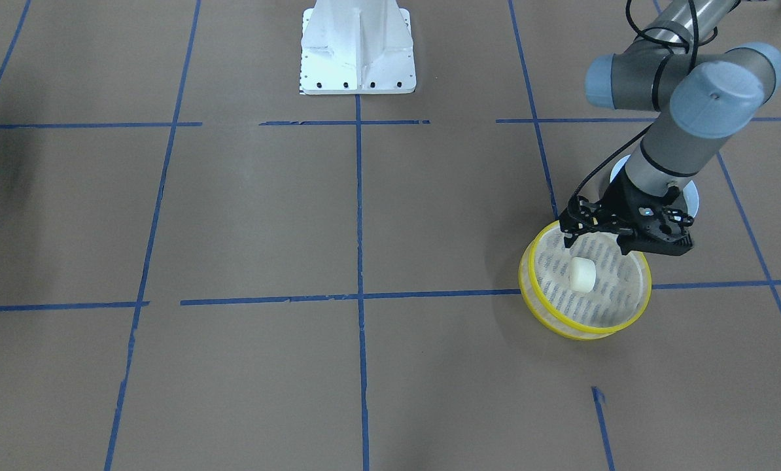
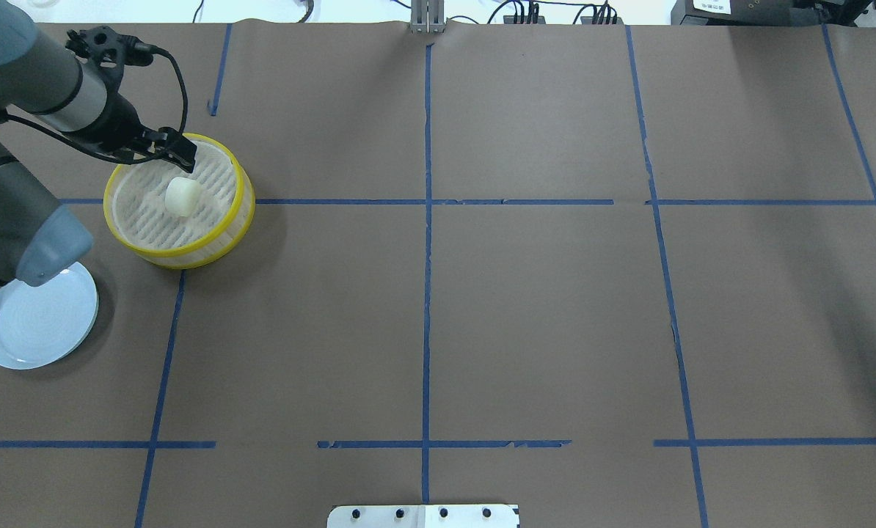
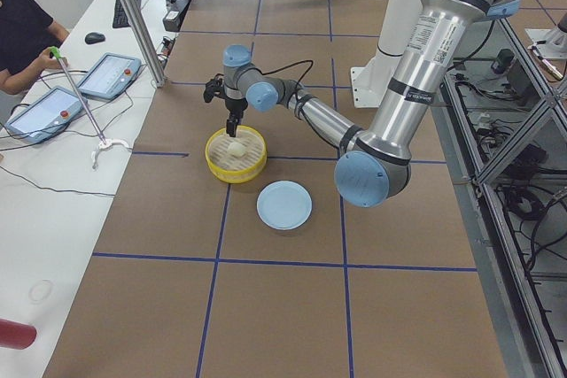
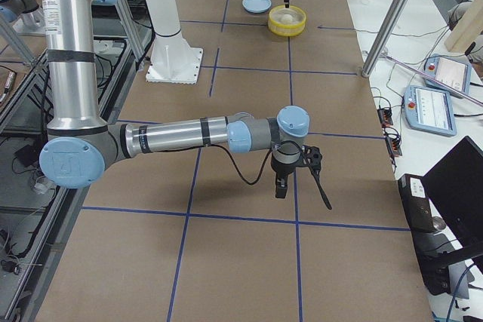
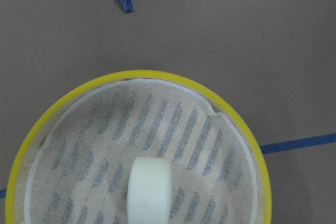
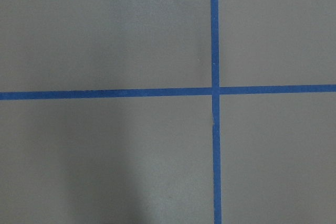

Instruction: Place bun in steamer

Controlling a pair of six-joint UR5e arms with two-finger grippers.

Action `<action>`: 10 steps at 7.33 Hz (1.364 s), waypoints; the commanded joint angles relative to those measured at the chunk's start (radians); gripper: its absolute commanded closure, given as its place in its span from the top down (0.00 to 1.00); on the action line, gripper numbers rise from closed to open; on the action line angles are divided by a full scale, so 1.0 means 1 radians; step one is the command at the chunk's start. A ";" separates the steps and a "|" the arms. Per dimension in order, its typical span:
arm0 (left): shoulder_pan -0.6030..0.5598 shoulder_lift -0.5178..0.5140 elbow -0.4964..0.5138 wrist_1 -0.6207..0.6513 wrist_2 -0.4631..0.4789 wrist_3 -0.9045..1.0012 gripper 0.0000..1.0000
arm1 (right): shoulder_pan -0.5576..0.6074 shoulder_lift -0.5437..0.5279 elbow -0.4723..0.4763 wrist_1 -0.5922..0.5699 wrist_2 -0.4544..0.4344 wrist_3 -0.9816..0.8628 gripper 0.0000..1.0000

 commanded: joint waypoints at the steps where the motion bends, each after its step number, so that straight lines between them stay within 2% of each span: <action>1: -0.128 0.004 -0.108 0.174 -0.005 0.028 1.00 | 0.000 0.000 0.000 0.000 0.000 0.000 1.00; 2: -0.198 0.005 -0.085 0.197 -0.011 0.156 1.00 | -0.001 0.000 0.000 0.000 0.000 0.000 1.00; 3: -0.247 0.063 -0.032 0.191 -0.073 0.347 1.00 | 0.000 0.000 0.000 0.000 0.000 0.000 1.00; 4: -0.351 0.130 0.016 0.165 -0.133 0.491 1.00 | 0.000 0.000 0.000 0.000 0.000 0.000 1.00; 5: -0.424 0.205 0.046 0.148 -0.147 0.610 1.00 | 0.000 0.000 0.000 0.000 0.000 0.000 1.00; 7: -0.524 0.348 0.053 0.095 -0.163 0.696 1.00 | 0.000 0.000 0.000 0.000 0.000 0.000 1.00; 8: -0.536 0.404 0.053 0.061 -0.231 0.725 1.00 | 0.000 0.000 0.000 0.000 0.000 0.000 1.00; 10: -0.542 0.430 0.059 0.051 -0.262 0.725 1.00 | 0.000 0.000 0.000 0.000 0.000 0.000 1.00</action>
